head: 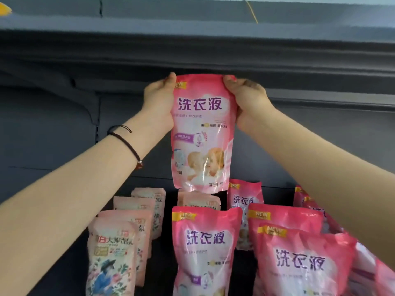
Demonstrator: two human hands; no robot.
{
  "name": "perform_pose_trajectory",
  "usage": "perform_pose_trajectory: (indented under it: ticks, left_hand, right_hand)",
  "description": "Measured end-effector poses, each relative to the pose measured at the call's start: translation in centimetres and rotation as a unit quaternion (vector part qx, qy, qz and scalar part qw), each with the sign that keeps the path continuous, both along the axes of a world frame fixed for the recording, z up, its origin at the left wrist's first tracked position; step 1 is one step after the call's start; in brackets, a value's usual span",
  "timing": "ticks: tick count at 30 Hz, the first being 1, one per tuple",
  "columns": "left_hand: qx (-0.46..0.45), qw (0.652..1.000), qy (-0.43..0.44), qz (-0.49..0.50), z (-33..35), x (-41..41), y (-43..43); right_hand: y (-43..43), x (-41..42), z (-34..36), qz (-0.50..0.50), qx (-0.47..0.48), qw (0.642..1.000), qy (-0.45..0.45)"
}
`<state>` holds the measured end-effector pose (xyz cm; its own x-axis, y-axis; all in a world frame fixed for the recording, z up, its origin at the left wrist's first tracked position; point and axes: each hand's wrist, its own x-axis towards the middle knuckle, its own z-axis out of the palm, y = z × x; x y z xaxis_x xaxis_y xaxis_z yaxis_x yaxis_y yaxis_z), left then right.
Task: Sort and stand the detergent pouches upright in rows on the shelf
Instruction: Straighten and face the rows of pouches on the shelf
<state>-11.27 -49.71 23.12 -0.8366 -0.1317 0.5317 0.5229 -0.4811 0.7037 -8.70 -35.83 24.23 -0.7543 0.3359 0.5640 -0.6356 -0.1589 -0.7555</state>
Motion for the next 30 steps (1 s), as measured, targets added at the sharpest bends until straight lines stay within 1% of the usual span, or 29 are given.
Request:
perform_pose_trajectory:
  ticks: [3,5,7,8,10,12,14,16,18,21,25,30]
  left_hand:
    - [0.01,1.0,-0.017,-0.014,-0.7,2.6,-1.6]
    - [0.007,0.999,-0.037,0.001,-1.6,4.4,-2.3]
    - [0.015,0.998,-0.059,0.005,-2.9,6.4,-2.6]
    - [0.015,0.997,-0.074,0.004,-3.7,7.3,-2.6]
    - [-0.012,0.996,-0.086,-0.008,-5.7,9.2,-2.4]
    - [-0.019,0.996,-0.072,-0.045,-7.9,10.6,-2.1]
    - [-0.012,0.995,-0.061,-0.073,-10.2,11.8,-1.4]
    - [-0.016,0.995,-0.049,-0.085,-12.3,12.8,-0.4]
    - [-0.008,0.995,-0.033,-0.091,-14.2,13.4,0.9]
    - [-0.011,0.998,-0.019,-0.059,-16.7,13.6,3.1]
    - [-0.027,0.999,-0.007,-0.047,-19.3,12.8,7.2]
    - [-0.028,0.998,0.025,-0.046,-19.9,12.2,11.2]
  right_hand:
    - [-1.8,2.7,-0.7,0.028,-0.013,1.0,0.002]
    - [-2.6,5.1,-2.3,0.034,0.03,0.999,-0.013]
    - [-3.2,7.7,-5.3,0.031,0.09,0.995,-0.029]
    - [-3.4,8.9,-7.4,0.033,0.104,0.993,-0.04]
    - [-3.5,11.3,-11.8,0.062,0.095,0.991,-0.073]
    - [-3.6,13.6,-15.7,0.072,0.08,0.99,-0.089]
    - [-3.6,15.4,-18.5,0.047,0.047,0.995,-0.074]
    - [-3.5,16.6,-20.4,0.018,-0.005,0.998,-0.056]
    - [-2.9,17.6,-21.8,-0.032,-0.021,0.998,-0.056]
    - [-1.1,18.3,-23.9,-0.113,-0.032,0.991,-0.06]
    - [1.6,17.9,-26.0,-0.191,-0.066,0.978,-0.05]
    - [4.3,16.7,-27.3,-0.205,-0.113,0.971,-0.047]
